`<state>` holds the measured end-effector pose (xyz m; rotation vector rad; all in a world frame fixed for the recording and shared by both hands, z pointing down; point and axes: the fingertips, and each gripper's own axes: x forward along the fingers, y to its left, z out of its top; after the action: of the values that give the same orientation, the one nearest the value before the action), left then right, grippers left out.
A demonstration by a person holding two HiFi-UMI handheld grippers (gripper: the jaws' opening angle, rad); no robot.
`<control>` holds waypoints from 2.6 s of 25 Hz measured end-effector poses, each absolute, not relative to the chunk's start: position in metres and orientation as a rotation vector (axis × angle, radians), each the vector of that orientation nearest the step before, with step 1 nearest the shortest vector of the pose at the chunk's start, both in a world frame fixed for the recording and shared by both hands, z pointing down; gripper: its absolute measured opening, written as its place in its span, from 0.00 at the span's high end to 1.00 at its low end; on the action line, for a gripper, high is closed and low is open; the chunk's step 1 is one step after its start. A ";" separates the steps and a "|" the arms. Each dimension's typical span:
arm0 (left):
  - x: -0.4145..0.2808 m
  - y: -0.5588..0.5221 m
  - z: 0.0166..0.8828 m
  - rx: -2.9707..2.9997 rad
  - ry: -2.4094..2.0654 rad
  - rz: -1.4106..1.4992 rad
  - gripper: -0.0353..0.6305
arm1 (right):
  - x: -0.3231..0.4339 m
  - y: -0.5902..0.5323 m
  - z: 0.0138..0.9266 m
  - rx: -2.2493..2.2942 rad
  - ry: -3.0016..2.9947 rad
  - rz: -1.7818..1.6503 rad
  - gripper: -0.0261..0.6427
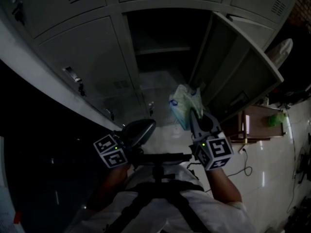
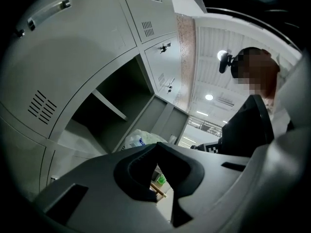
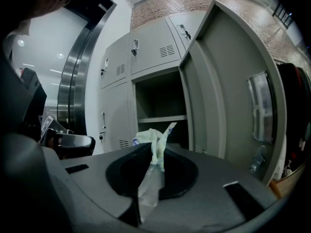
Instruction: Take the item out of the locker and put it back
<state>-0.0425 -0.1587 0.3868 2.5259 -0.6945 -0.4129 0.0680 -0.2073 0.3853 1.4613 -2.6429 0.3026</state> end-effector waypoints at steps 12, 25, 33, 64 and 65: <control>-0.050 -0.162 0.386 2.501 -0.731 -0.450 0.95 | 0.064 -0.211 0.385 1.444 -2.644 0.302 0.94; -0.061 -0.174 0.381 2.518 -0.753 -0.454 0.95 | 0.050 -0.226 0.381 1.408 -2.644 0.265 0.94; -0.062 -0.195 0.373 2.572 -0.729 -0.452 0.95 | 0.047 -0.250 0.365 1.433 -2.636 0.143 0.94; -0.055 -0.244 0.328 2.700 -0.632 -0.440 0.95 | -0.001 -0.386 0.268 1.492 -2.633 -0.115 0.94; -0.056 -0.246 0.328 2.698 -0.634 -0.440 0.95 | -0.004 -0.394 0.266 1.504 -2.619 -0.140 0.94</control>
<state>-0.0559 -0.2458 0.3284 2.6982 -0.6338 -0.4399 -0.0041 -0.3943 0.2661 1.5043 -2.6188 -0.1403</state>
